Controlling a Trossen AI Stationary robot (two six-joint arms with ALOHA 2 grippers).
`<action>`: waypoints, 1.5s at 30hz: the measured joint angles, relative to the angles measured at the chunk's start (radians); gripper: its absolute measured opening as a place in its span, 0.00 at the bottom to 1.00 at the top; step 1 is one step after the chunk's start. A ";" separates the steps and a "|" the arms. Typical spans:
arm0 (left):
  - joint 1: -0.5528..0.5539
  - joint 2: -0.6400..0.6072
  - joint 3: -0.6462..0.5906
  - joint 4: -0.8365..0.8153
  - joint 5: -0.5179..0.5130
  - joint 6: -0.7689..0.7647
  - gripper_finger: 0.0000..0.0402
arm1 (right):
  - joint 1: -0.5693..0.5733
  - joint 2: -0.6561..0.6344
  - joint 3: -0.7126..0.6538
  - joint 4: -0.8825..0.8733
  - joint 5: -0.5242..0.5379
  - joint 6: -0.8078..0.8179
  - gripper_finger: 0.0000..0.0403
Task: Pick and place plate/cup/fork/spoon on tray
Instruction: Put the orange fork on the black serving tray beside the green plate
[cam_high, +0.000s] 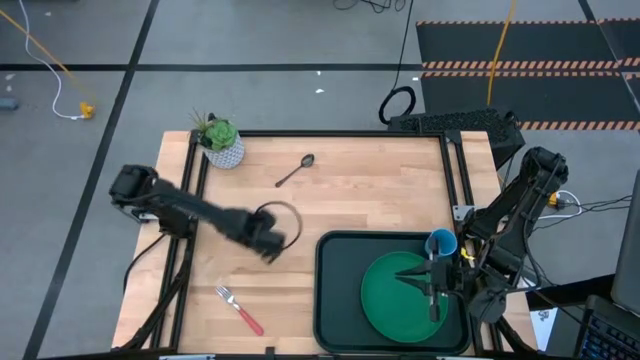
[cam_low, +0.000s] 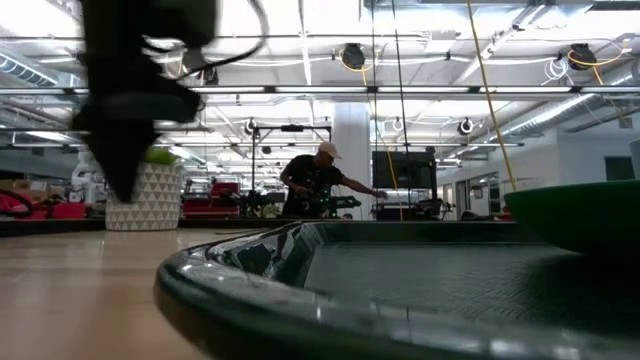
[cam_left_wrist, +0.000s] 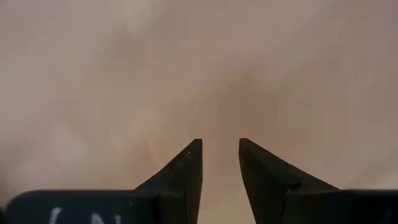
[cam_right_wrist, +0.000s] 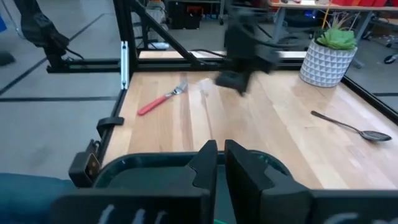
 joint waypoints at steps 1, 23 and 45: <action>-0.051 -0.019 -0.020 0.002 0.027 -0.083 0.26 | -0.001 0.000 0.000 -0.002 0.001 -0.001 0.06; -0.673 0.026 -0.031 0.290 0.102 -1.274 0.26 | -0.221 0.000 0.000 0.165 0.000 -0.330 0.06; -0.586 0.142 -0.026 0.276 0.033 -1.309 0.27 | -0.265 0.000 0.000 0.166 -0.263 -0.468 0.06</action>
